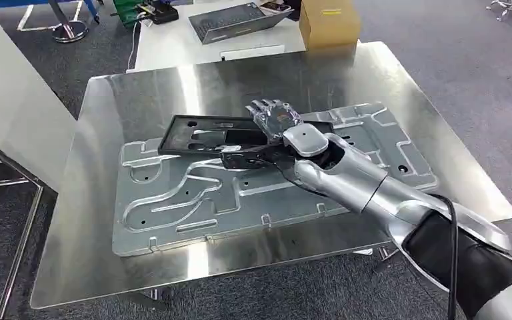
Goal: Take the parts from the cabinet and place them on the table.
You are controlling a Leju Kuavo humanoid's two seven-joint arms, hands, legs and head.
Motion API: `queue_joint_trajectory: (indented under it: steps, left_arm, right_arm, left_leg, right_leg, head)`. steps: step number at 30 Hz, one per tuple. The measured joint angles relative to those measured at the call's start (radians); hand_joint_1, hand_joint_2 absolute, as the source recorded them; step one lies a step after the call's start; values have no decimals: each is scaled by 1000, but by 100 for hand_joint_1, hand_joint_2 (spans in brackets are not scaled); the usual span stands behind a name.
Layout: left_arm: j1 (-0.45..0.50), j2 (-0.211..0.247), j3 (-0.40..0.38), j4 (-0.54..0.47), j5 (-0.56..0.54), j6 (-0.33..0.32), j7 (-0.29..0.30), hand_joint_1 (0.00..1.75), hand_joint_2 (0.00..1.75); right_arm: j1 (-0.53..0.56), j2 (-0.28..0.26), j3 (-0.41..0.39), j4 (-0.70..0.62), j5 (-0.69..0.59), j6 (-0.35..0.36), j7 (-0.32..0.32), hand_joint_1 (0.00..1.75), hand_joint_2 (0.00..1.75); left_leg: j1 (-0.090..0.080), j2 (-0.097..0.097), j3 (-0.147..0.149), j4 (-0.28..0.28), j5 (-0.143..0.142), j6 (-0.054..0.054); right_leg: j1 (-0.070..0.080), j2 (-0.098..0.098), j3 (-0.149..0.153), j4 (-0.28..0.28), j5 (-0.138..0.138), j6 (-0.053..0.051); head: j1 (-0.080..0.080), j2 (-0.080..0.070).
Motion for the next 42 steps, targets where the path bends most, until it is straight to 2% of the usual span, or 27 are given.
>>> queue_joint_trajectory:
  steps: [2,4,6,7,8,10,11,12,15,16,18,20,21,22,24,26,27,31,32,33,35,36,37,38,40,41,42]
  left_arm:
    - [2,0,0,0,4,-2,0,0,0]
    - [1,-1,0,0,5,-10,-7,0,0]
    - [1,-3,0,0,5,-17,-13,0,0]
    - [2,-3,0,0,6,-18,-13,0,0]
    - [3,-4,0,0,8,-18,-11,0,0]
    - [3,-7,0,0,11,-17,-5,0,0]
    - [3,-6,0,0,12,-17,-3,0,0]
    - [1,-5,0,0,14,-17,0,0,0]
    - [3,-7,1,0,18,-18,3,0,0]
    - [5,-5,2,0,19,-18,4,0,0]
    - [5,-6,2,0,19,-18,5,0,0]
    - [4,-6,2,0,19,-20,5,0,0]
    - [4,-6,2,0,20,-20,5,0,0]
    - [4,-6,2,0,21,-21,5,0,0]
    - [4,-6,3,0,24,-21,5,0,0]
    - [1,-6,3,0,23,-21,5,0,0]
    - [-2,0,3,0,23,-20,5,0,0]
    - [-4,1,4,0,23,-20,5,0,0]
    - [-3,1,4,0,23,-20,5,0,0]
    - [-4,0,4,0,23,-20,5,0,0]
    - [-5,-1,4,0,23,-20,6,0,0]
    - [-5,-3,4,0,23,-20,6,0,0]
    - [-5,-3,4,0,23,-20,6,0,0]
    - [-4,-4,4,0,23,-20,6,0,0]
    - [-3,-6,4,0,23,-21,6,0,0]
    - [-4,-6,4,0,23,-21,6,0,0]
    - [-4,-6,4,0,23,-19,6,0,0]
  right_arm:
    - [-1,-8,-3,-3,-2,0,0,0,0]
    - [-5,-10,-3,-4,-3,2,0,0,0]
    - [5,-14,-3,-4,-6,3,0,0,0]
    - [10,-15,-3,-4,-7,4,0,0,0]
    - [11,-18,-3,-4,-8,5,0,0,0]
    - [8,-19,-3,-4,-8,5,2,0,0]
    - [8,-19,-3,-7,-8,5,2,0,0]
    - [6,-19,-3,-8,-8,6,3,0,0]
    - [12,-20,-3,-12,-9,11,3,0,0]
    - [11,-21,-4,-13,-9,12,3,0,0]
    - [8,-21,-4,-16,-9,14,8,0,0]
    - [9,-21,-4,-20,-9,14,9,0,0]
    - [10,-21,-4,-20,-9,16,9,0,0]
    - [11,-21,-4,-20,-9,18,9,0,0]
    - [10,-21,-4,-20,-9,24,10,0,0]
    - [6,-21,-4,-22,-8,26,11,0,0]
    - [5,-22,-5,-27,-8,27,13,0,0]
    - [4,-25,-5,-29,-8,29,13,0,0]
    - [4,-32,-5,-29,-8,30,13,0,0]
    - [3,-33,-5,-29,-8,32,13,0,0]
    - [3,-34,-5,-29,-8,33,13,0,0]
    - [5,-34,-5,-29,-8,33,13,0,0]
    - [7,-36,-5,-29,-8,33,13,0,0]
    - [8,-37,-5,-29,-8,33,13,0,0]
    - [7,-37,-5,-29,-8,32,13,0,0]
    - [4,-37,-5,-29,-8,32,13,0,0]
    - [1,-37,-5,-32,-8,32,14,0,0]
  left_leg:
    - [15,8,21,-40,20,-7]
    - [16,8,20,-42,22,-2]
    - [16,8,19,-40,20,0]
    - [17,8,17,-35,23,-2]
    - [18,6,15,-28,21,-3]
    - [21,4,9,-8,12,-13]
    - [21,4,3,4,6,-21]
    - [14,1,-9,19,3,-26]
    - [18,0,-21,19,15,-39]
    - [17,-2,-26,19,16,-43]
    - [21,1,-48,75,-53,-57]
    - [26,1,-99,229,-145,-66]
    - [27,1,-118,293,-174,-68]
    - [27,1,-118,316,-179,-68]
    - [27,1,-49,227,-141,-60]
    - [20,1,87,29,-90,-38]
    - [17,2,101,-7,-104,-35]
    - [3,2,80,-26,-53,-10]
    - [19,7,87,-50,-24,-9]
    - [16,11,75,-64,-4,-3]
    - [16,14,44,-64,23,2]
    - [16,14,27,-60,33,1]
    - [16,14,9,-54,43,0]
    - [16,14,-10,-49,52,-2]
    - [18,14,-45,-33,68,-8]
    - [19,14,-63,-20,74,-14]
    - [16,13,-77,-8,78,-20]
  right_leg:
    - [5,-3,-5,13,-16,10]
    - [5,-4,-59,137,-91,14]
    - [3,-4,-120,269,-140,20]
    - [2,-4,-125,281,-134,23]
    - [0,-6,-107,245,-105,25]
    - [-4,-7,-22,79,-18,29]
    - [-5,-7,4,19,-20,28]
    - [0,-5,5,19,-16,21]
    - [6,-2,-11,27,-6,3]
    - [1,-4,-14,21,1,-8]
    - [-3,-6,-23,15,15,-24]
    - [-2,-6,-38,15,27,-27]
    - [-1,-6,-46,15,34,-27]
    - [-1,-7,-56,15,41,-27]
    - [1,-7,-73,15,57,-25]
    - [3,-6,-85,13,75,-23]
    - [4,-7,-87,7,84,-16]
    - [-5,-8,-83,-30,130,16]
    - [-4,-9,-90,-29,125,19]
    - [1,-8,-102,-7,66,21]
    - [2,-7,-131,130,-69,24]
    - [2,-8,-141,208,-108,28]
    - [2,-8,-143,263,-115,30]
    - [1,-8,-129,276,-96,33]
    - [0,-8,-46,201,-39,35]
    - [-1,-8,30,109,-32,35]
    - [0,-7,86,29,-76,33]
  head:
    - [3,0]
    - [4,0]
    - [4,0]
    - [4,0]
    - [4,0]
    - [4,0]
    - [4,0]
    - [4,0]
    - [3,0]
    - [3,0]
    - [0,0]
    - [-1,0]
    - [0,0]
    - [-1,0]
    - [0,0]
    - [-1,0]
    - [2,0]
    - [-3,0]
    - [1,0]
    - [3,0]
    - [6,0]
    - [6,0]
    - [7,0]
    - [7,0]
    - [7,0]
    - [7,0]
    - [8,0]
